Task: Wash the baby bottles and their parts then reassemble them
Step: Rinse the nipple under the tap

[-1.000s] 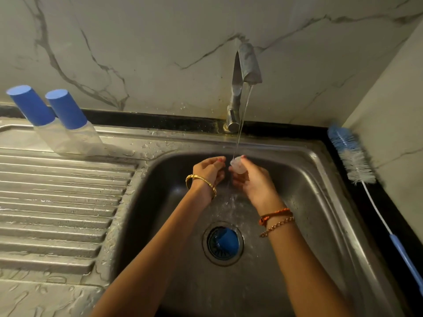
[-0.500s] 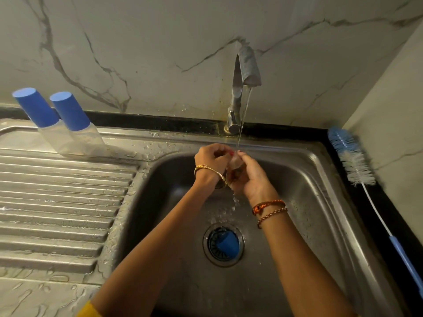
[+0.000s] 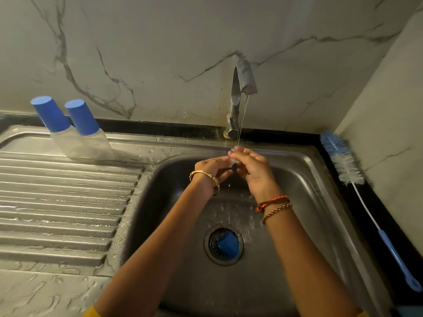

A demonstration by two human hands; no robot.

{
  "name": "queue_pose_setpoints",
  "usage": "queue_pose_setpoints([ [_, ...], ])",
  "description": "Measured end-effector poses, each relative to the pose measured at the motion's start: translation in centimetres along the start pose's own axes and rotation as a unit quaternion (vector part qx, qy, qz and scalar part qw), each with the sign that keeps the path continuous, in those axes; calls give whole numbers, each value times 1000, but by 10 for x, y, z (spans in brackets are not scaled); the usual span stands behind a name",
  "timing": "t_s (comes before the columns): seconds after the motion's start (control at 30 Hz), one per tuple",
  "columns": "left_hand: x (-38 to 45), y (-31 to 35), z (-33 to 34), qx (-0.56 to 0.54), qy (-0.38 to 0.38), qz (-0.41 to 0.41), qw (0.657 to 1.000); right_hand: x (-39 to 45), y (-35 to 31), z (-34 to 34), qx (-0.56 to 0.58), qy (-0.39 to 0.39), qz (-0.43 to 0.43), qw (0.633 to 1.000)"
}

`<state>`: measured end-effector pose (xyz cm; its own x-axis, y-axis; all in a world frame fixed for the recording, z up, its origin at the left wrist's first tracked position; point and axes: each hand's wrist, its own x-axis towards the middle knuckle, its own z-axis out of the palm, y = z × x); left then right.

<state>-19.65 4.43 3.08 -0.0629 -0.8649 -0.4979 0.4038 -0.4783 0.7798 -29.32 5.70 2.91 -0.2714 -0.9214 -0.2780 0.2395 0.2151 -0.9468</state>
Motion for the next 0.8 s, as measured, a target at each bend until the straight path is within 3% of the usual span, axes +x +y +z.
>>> queue_pose_setpoints([
  [0.13,-3,-16,-10,81,15,-20,996,-5,13,-12,15,12,18,1000],
  [0.2,-4,-27,-18,93,42,-35,994,-7,23,-19,-92,35,-4,995],
  [0.3,-6,-45,-26,100,68,-52,991,-12,39,-28,-333,52,-61,940],
  [0.43,-9,-57,-31,129,78,-53,987,-20,32,-35,-457,24,-77,886],
  [0.53,-8,-55,-36,162,54,-29,985,-29,11,-37,-387,-16,-121,914],
  [0.63,-6,-52,-40,184,32,12,982,-36,-4,-40,-212,-83,-137,964],
  [0.73,-5,-50,-46,149,-18,49,987,-25,1,-43,13,-110,-65,992],
  [0.77,-6,-51,-48,122,-34,45,991,-23,10,-44,52,-106,-27,993],
  [0.8,-5,-55,-51,104,-39,32,993,-20,24,-46,14,-94,-8,995],
])
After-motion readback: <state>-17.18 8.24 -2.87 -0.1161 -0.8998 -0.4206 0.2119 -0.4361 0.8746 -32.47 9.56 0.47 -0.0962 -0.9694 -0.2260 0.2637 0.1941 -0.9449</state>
